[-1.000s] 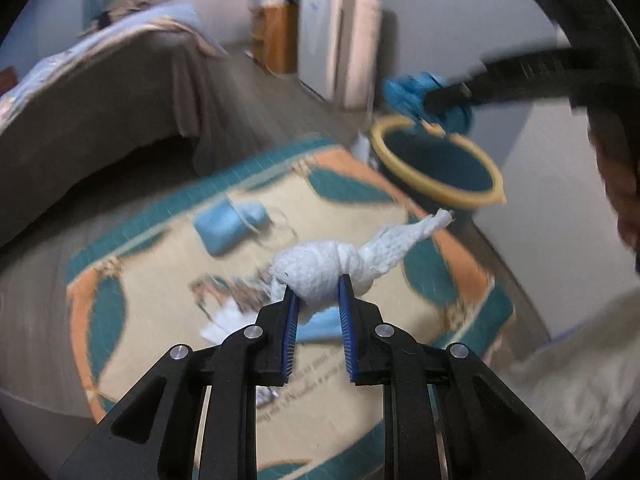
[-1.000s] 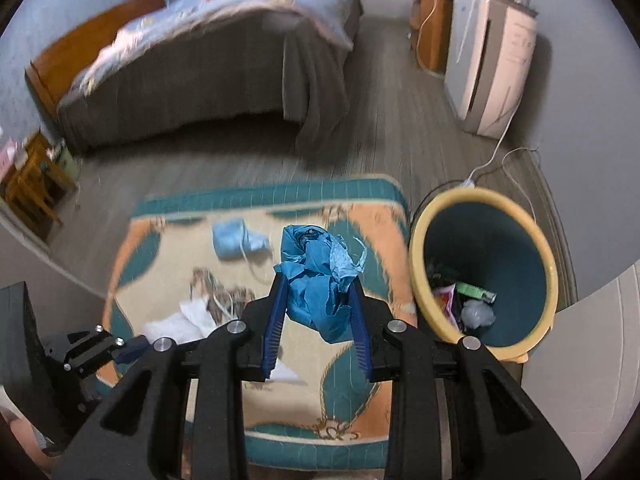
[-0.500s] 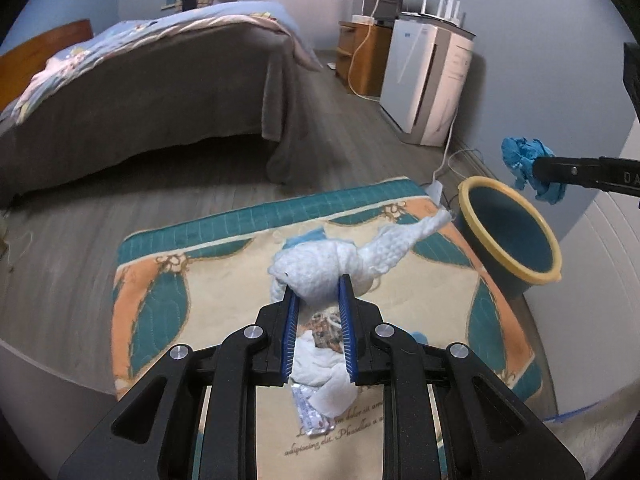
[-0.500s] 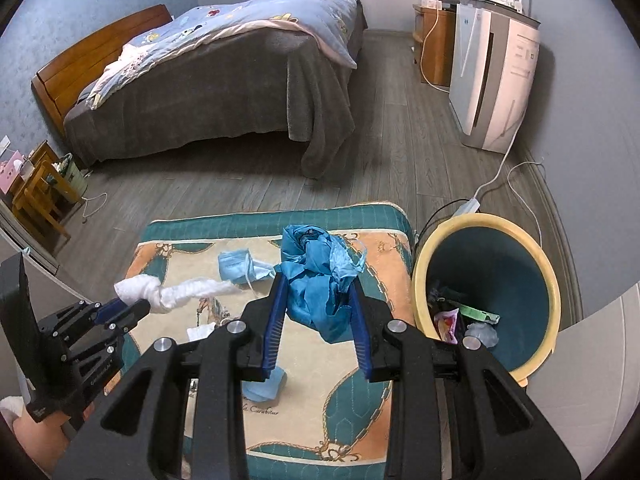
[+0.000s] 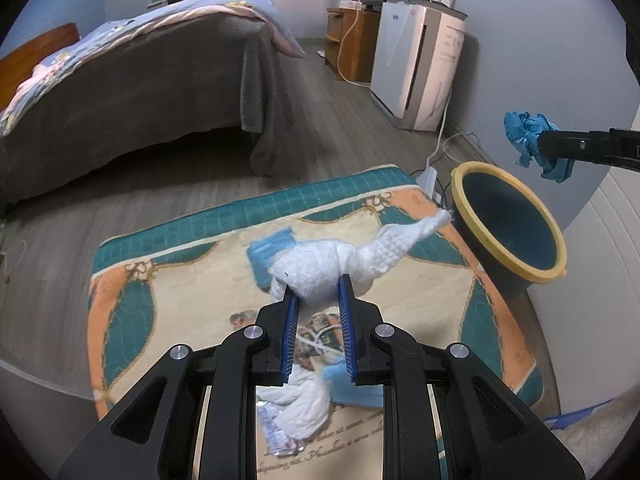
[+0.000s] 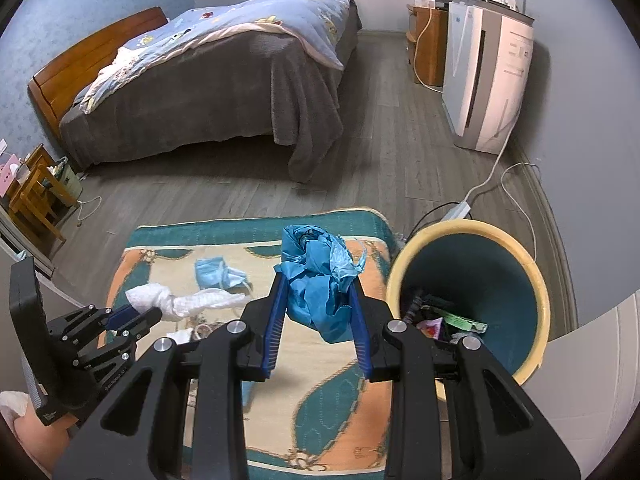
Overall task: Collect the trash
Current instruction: 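Carry the blue glove and white tissue over the bin and open both grippers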
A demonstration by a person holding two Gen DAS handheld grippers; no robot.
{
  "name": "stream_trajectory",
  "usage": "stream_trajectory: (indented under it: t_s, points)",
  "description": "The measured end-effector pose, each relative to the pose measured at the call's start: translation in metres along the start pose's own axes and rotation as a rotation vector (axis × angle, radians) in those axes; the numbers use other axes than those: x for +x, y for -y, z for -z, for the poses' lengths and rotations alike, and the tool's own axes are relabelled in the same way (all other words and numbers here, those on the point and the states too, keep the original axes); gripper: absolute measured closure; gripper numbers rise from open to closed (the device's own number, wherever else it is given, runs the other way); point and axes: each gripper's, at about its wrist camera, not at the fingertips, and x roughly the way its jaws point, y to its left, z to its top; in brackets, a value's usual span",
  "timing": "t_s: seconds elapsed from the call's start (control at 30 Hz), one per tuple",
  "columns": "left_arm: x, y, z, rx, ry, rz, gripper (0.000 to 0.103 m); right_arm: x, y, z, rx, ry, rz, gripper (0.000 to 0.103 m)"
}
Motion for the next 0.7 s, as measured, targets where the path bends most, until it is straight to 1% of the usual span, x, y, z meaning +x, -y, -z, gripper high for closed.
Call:
stream_trajectory:
  t_s: [0.2,0.4,0.5,0.7]
  points:
    - [0.009,0.019,-0.003,0.024,-0.014,0.005,0.082,0.0,0.014,0.001,-0.001,-0.001,0.006,0.073]
    - [0.013,0.037,-0.003,0.071,-0.018,0.009,0.082,0.0,0.032,0.003,0.024,-0.002,0.022,0.073]
    - [0.014,0.04,-0.005,0.072,-0.025,0.012,0.082,-0.001,0.041,0.003,0.038,0.001,0.026,0.073]
    - [0.005,0.043,-0.012,0.07,-0.006,0.012,0.082,0.001,0.053,0.002,0.061,-0.005,0.048,0.073]
